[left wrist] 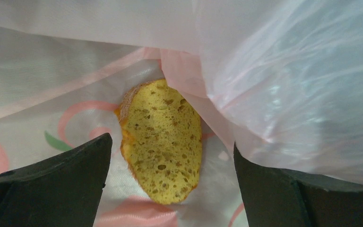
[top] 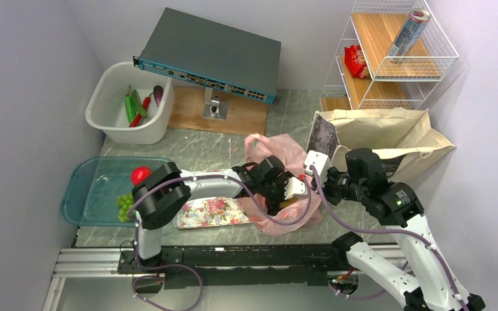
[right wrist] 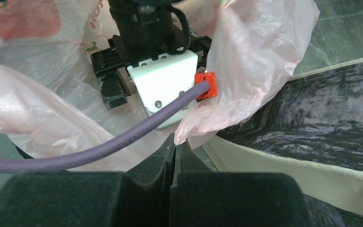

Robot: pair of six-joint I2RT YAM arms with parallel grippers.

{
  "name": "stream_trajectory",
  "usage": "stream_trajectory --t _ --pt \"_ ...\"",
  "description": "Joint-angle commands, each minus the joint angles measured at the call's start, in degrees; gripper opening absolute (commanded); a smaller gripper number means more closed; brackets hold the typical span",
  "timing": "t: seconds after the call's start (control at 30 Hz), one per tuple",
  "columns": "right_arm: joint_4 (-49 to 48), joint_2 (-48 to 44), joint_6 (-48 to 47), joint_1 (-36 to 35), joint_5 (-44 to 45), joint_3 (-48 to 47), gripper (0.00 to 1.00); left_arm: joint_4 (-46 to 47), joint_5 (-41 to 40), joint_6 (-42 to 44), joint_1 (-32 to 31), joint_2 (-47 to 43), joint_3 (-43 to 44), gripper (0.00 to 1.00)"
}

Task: Untie the knot of the grocery bags and take out the mixed food
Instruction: Pick up the fake bread from the takeout bag.

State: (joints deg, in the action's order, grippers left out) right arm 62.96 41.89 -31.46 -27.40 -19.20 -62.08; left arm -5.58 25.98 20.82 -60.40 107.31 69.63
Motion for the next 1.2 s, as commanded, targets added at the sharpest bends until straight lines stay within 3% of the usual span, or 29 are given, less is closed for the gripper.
stream_trajectory --t 0.0,0.13,0.3,0.37,0.7,0.9,1.07,1.17 --pt "-1.02 0.27 -0.09 0.13 -0.63 -3.11 0.00 2.19 -2.24 3.37 0.15 4.13 0.85 0.93" --pt "0.01 -0.32 0.08 0.24 -0.29 -2.98 0.00 1.43 -4.24 3.27 1.74 4.19 -1.09 0.66" --pt "1.04 -1.64 -0.50 0.20 0.70 -1.74 0.00 3.97 0.85 -0.55 5.34 -4.86 -4.37 0.12" --pt "1.54 -2.65 -1.28 0.17 1.15 -1.00 0.00 3.78 2.06 -1.56 5.84 -8.96 -4.08 0.03" --pt "0.96 -3.97 -1.46 0.15 2.51 1.23 0.00 -7.64 7.96 1.33 6.87 -22.68 0.71 0.00" --pt "-0.89 -3.35 -1.15 0.16 2.23 2.03 0.00 -21.23 13.24 6.92 8.70 -31.26 3.69 0.00" --pt "-2.00 -3.68 -2.09 0.20 2.24 2.38 0.00 -34.33 11.85 10.43 15.57 -41.77 5.50 0.00" --pt "-2.49 -4.72 -2.33 0.16 2.73 3.37 0.00 -40.37 9.95 9.61 25.94 -49.29 3.46 0.00"
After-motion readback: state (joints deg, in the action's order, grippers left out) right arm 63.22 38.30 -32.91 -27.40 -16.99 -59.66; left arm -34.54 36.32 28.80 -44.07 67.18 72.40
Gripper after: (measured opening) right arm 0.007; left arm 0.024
